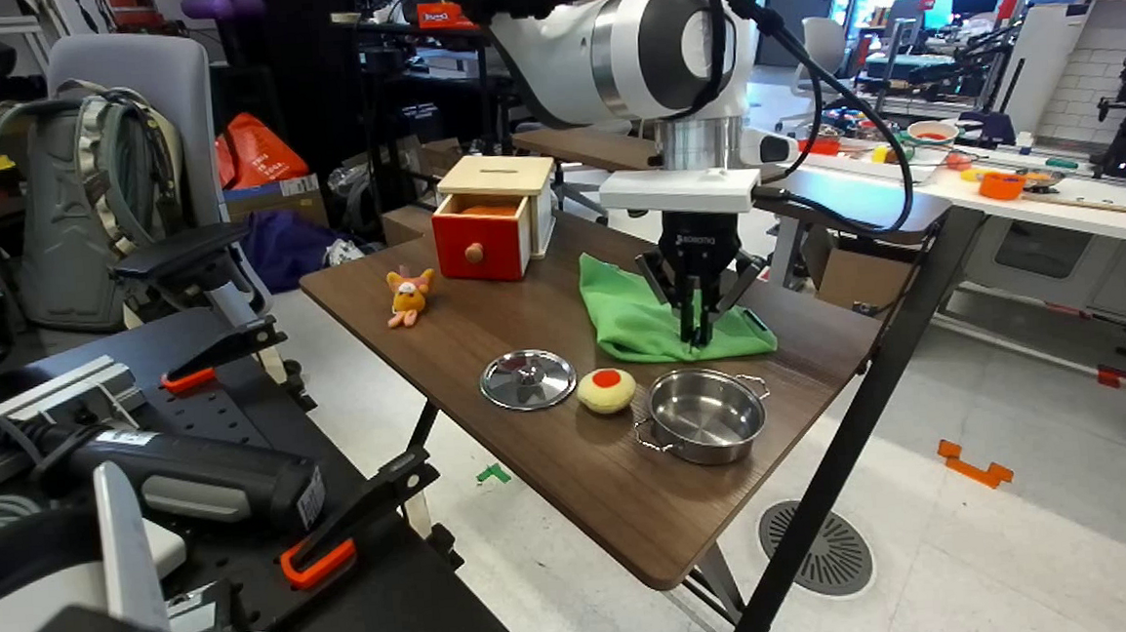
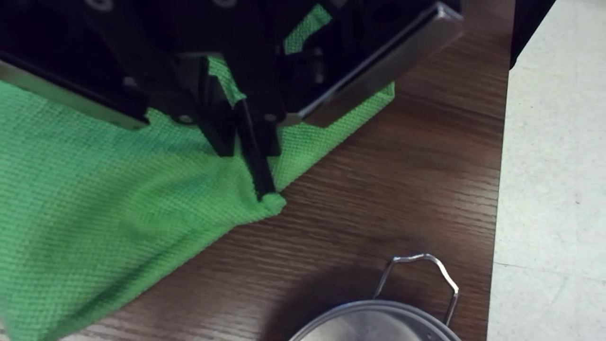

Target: Unwrap the green cloth

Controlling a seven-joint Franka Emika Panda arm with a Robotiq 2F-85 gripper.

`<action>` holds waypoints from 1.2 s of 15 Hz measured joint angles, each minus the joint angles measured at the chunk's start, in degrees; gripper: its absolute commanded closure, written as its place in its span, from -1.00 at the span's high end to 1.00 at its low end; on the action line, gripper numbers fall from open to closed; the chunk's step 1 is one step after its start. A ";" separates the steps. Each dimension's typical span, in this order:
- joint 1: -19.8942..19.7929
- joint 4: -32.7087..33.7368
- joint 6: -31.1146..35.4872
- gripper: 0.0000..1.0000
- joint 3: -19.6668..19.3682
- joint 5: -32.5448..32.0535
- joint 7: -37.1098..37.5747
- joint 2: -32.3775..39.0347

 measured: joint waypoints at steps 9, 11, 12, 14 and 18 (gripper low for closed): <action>-0.02 -0.04 0.53 -0.98 -0.12 -0.57 -0.01 -0.20; -0.03 -0.31 1.59 -0.98 -0.24 -0.58 0.00 -0.89; -0.03 -0.85 2.28 -0.98 -0.30 -0.59 0.00 -1.68; 0.01 -2.95 3.54 -0.98 -0.34 -0.95 -0.01 -4.01; 1.25 -9.81 6.16 -0.98 -0.61 -5.01 0.09 -9.43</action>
